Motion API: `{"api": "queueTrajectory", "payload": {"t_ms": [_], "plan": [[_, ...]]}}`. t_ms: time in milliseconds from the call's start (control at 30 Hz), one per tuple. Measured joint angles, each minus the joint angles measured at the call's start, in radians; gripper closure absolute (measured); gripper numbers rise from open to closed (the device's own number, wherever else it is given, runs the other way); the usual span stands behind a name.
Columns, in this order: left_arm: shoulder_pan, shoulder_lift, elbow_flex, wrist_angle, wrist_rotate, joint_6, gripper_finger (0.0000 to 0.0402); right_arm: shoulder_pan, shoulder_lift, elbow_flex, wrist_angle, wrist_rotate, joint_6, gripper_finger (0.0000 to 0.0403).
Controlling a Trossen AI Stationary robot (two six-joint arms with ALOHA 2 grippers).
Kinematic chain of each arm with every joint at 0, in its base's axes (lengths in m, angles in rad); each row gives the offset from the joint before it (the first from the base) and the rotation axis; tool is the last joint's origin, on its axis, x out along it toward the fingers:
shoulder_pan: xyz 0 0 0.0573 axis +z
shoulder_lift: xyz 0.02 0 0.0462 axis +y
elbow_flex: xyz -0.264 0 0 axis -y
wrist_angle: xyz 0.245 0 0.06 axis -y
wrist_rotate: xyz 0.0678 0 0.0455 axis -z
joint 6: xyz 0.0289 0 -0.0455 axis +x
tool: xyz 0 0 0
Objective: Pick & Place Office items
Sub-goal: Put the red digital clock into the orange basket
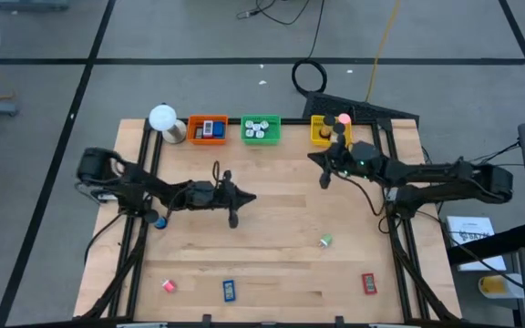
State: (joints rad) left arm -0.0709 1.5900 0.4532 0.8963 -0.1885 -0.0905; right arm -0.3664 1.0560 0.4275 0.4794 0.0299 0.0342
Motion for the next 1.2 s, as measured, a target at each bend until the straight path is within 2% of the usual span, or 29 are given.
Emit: {"api": "queueTrajectory", "payload": {"t_ms": [133, 267, 333, 433, 533, 633, 867, 967, 1033, 1200], "plan": [[-0.040, -0.083, 0.071, -0.288, 0.001, -0.041, 0.0385, 0.002, -0.033, -0.035, 0.044, -0.003, -0.043, 0.0402], [-0.093, -0.093, 0.167, -0.567, -0.046, -0.128, 0.0385, 0.002, -0.060, -0.046, 0.046, -0.003, -0.051, 0.0400], [-0.123, -0.084, 0.213, -0.654, -0.089, -0.150, 0.0385, 0.002, -0.071, -0.054, 0.042, -0.006, -0.065, 0.0399], [-0.160, -0.069, 0.246, -0.688, -0.138, -0.156, 0.0385, 0.003, -0.078, -0.059, 0.042, -0.010, -0.067, 0.0400], [-0.175, -0.045, 0.235, -0.567, -0.163, -0.156, 0.0385, 0.014, -0.083, -0.058, 0.038, -0.033, -0.046, 0.0402], [-0.180, 0.004, 0.180, -0.375, -0.168, -0.127, 0.0385, 0.054, -0.086, -0.044, 0.010, 0.002, -0.036, 0.0402], [-0.113, 0.155, 0.106, 0.012, -0.093, -0.041, 0.0385, 0.251, -0.088, 0.055, -0.291, 0.283, 0.076, 0.0402], [-0.073, 0.219, 0.119, 0.120, -0.045, -0.023, 0.0385, 0.353, -0.088, 0.057, -0.354, 0.372, 0.208, 0.0403], [-0.045, 0.255, 0.134, 0.170, 0.004, -0.023, 0.0385, 0.414, -0.088, 0.057, -0.425, 0.389, 0.332, 0.0403], [-0.004, 0.319, 0.178, 0.174, 0.117, -0.025, 0.0385, 0.536, -0.079, 0.057, -0.607, 0.423, 0.658, 0.0403]]}}
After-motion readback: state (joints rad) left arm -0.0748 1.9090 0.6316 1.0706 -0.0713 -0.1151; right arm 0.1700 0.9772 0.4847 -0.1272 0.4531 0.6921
